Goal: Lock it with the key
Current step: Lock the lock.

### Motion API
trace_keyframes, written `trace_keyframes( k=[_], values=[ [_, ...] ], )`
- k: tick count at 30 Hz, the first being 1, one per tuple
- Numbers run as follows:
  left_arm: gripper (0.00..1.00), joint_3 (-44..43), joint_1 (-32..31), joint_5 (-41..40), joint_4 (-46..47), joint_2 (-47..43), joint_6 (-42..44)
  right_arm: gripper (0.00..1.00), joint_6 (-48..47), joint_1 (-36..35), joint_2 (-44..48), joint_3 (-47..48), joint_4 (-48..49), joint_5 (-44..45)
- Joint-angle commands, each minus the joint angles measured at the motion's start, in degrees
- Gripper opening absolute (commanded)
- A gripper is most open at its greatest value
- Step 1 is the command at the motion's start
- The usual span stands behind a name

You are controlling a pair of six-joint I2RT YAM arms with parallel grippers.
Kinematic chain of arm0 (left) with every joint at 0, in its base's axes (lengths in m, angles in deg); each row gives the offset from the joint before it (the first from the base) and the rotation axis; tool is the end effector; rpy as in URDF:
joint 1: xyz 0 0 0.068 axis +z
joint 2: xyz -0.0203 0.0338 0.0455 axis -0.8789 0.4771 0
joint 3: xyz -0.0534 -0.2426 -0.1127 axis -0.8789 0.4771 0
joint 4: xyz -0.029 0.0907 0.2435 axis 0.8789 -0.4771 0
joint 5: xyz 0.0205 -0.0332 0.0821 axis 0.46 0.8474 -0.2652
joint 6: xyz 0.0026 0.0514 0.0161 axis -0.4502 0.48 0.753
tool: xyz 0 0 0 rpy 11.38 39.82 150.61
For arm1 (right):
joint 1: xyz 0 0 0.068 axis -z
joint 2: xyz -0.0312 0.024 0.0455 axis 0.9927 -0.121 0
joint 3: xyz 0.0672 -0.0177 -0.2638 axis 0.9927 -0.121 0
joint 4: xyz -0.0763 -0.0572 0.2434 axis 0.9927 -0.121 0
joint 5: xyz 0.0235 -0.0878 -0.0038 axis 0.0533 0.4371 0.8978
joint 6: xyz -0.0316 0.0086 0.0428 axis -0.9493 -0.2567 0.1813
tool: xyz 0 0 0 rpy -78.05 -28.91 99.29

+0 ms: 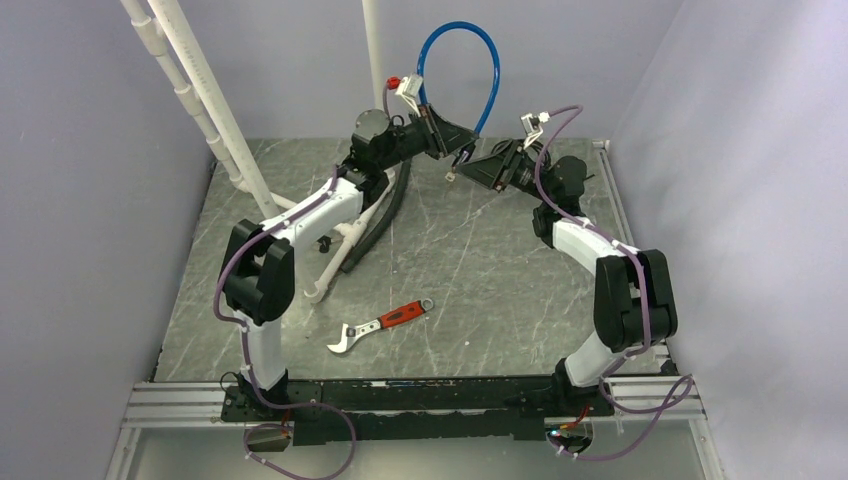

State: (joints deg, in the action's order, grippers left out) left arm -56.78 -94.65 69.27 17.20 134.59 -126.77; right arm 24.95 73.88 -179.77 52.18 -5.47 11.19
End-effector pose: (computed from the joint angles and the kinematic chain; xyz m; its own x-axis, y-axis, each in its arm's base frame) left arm 0.3759 -0.2671 0.3750 -0.5113 -0.4205 -0.7495 0.7494 0.2087 -0.6284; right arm 0.3410 0.0843 0.3148 -0.5732 0.4241 -0.7011 -0.7117 0.1665 0.6825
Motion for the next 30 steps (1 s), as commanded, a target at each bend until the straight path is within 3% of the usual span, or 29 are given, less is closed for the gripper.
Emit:
trace_keyframes(
  k=[1,10,25,30],
  values=[
    [0.00,-3.16,0.51,2.35,6.68,-1.20,-2.76,0.50,2.83,-0.32,-1.40,1.80,6.19,-3.34],
    [0.00,-3.27,0.91,0.23,10.44,-0.57,-6.47,0.53,-1.11,-0.92,-0.64,-1.23,6.88,-1.12],
    [0.00,-2.39,0.47,2.57,11.59,-1.02,-7.43,0.35,5.47,-1.20,-2.53,0.80,15.05,-5.53],
    [0.00,-2.24,0.51,2.70,11.48,-1.37,-6.62,0.22,8.51,-1.22,-4.28,2.31,18.36,-6.75]
  ],
)
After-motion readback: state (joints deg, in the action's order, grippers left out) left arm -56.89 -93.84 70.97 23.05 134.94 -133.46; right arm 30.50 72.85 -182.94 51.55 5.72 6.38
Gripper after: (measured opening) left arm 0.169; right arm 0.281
